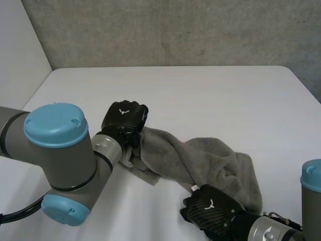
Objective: Fold the towel.
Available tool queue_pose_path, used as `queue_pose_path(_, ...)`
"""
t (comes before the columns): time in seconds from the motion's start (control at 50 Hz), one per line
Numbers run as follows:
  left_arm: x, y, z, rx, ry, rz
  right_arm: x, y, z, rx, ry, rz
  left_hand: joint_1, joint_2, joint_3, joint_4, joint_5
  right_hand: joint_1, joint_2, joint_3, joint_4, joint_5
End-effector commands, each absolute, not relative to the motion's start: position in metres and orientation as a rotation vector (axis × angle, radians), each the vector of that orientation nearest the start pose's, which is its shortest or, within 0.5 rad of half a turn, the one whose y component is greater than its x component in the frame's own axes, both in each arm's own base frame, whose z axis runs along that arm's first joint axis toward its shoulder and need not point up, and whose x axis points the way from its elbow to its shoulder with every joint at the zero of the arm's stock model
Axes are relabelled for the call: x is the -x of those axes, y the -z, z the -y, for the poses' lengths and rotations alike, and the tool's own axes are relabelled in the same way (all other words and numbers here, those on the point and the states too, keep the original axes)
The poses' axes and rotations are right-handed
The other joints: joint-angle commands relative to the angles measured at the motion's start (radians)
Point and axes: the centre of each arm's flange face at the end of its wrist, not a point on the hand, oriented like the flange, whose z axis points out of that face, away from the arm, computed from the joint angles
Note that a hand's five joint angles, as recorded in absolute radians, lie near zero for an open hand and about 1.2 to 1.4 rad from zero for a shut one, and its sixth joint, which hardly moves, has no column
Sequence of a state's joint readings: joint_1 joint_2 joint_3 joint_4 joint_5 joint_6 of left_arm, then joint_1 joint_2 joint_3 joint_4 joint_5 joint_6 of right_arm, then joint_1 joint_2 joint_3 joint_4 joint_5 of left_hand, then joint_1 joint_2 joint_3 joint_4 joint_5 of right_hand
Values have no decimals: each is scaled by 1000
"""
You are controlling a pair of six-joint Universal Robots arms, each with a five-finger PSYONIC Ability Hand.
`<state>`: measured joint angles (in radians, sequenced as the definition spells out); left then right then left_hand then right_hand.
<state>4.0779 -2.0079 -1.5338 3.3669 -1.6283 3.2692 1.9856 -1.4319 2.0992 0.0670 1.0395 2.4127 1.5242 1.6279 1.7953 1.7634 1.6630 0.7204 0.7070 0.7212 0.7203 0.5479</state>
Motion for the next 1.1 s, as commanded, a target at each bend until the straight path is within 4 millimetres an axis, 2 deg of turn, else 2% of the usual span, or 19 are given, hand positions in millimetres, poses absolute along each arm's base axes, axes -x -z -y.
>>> queue_pose_path(0.02,324,-179,210,-918,2272,-2502,-229,-158,126,1569,1348,-2088,-128,-232,-399,-367,-441,-80,-67,-81,-80,-83)
queue_pose_path(0.06,324,-179,209,-920,2273,-2502,-230,-143,123,1579,1252,-2113,-128,-232,-399,-367,-441,-66,-53,-67,-66,-68)
queue_pose_path(0.18,324,-179,209,-920,2273,-2502,-232,-140,126,1587,1238,-2123,-128,-232,-399,-367,-441,-66,-52,-67,-66,-68)
queue_pose_path(0.34,323,-182,209,-917,2281,-2495,-231,-154,146,1547,1410,-2138,-128,-232,-399,-367,-441,-104,-91,-105,-104,-106)
queue_pose_path(0.38,322,-183,210,-910,2282,-2493,-229,-157,152,1540,1470,-2156,-128,-232,-399,-367,-441,-191,-178,-192,-191,-194)
queue_pose_path(0.52,321,-182,212,-905,2278,-2492,-224,-155,160,1514,1523,-2210,-128,-232,-399,-367,-441,-312,-299,-313,-312,-314)
queue_pose_path(0.8,321,-181,212,-906,2276,-2494,-222,-153,191,1472,1717,-2191,-128,-232,-399,-367,-441,-295,-281,-296,-295,-297)
queue_pose_path(1.02,321,-179,212,-904,2271,-2496,-223,-131,212,1470,1729,-2277,-128,-232,-399,-367,-441,5,18,4,5,3)
queue_pose_path(1.06,321,-179,212,-905,2269,-2497,-222,-127,218,1480,1720,-2309,-128,-232,-399,-367,-441,303,316,302,303,300)
queue_pose_path(1.08,321,-180,213,-902,2273,-2494,-222,-127,218,1480,1720,-2309,-128,-232,-399,-367,-441,304,317,303,304,302)
queue_pose_path(1.1,321,-180,213,-902,2273,-2494,-222,-127,222,1479,1731,-2322,-128,-232,-399,-367,-441,464,477,463,464,462)
